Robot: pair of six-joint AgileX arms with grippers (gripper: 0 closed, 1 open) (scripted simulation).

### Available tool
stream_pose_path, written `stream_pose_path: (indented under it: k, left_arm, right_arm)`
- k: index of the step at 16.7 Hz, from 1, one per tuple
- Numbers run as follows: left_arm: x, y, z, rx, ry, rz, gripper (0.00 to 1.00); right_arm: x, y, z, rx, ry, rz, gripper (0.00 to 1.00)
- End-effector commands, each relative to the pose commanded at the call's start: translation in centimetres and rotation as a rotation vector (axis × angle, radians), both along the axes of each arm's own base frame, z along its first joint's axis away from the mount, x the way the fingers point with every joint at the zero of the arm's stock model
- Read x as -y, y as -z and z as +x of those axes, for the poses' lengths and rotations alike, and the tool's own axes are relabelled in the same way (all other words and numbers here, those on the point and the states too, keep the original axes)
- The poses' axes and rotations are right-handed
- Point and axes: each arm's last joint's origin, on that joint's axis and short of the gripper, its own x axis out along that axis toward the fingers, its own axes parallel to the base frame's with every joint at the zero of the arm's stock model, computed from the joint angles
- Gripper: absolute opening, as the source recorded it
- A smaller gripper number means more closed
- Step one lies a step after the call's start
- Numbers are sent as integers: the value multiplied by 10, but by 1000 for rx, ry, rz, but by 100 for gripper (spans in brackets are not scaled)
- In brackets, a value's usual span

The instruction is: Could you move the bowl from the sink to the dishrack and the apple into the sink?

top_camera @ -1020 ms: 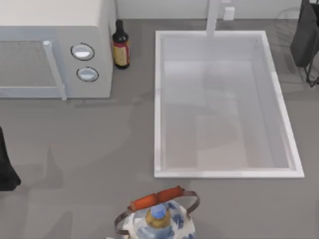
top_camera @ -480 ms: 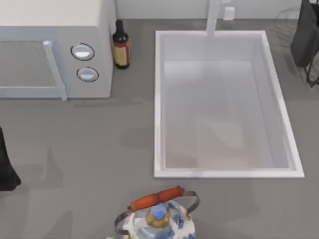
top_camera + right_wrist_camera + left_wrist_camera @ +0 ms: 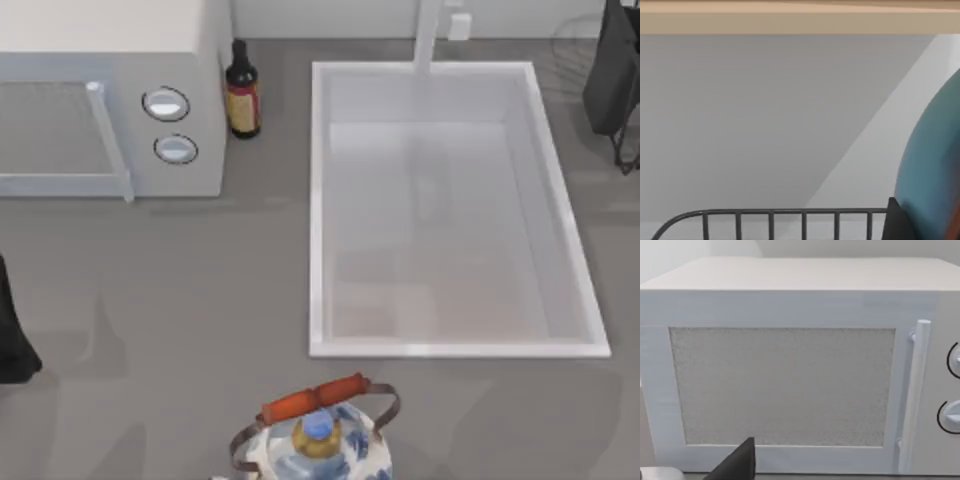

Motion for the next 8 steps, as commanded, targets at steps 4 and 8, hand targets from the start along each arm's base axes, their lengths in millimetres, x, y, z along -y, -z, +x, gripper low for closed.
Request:
stream_pose_path:
  k: [4, 8]
  left_arm:
    - [0, 0, 0, 0, 0, 0, 100]
    - [0, 0, 0, 0, 0, 0, 100]
  right_arm:
    - [-6, 19, 1, -10, -7, 1, 0]
    - [-6, 19, 1, -10, -7, 1, 8]
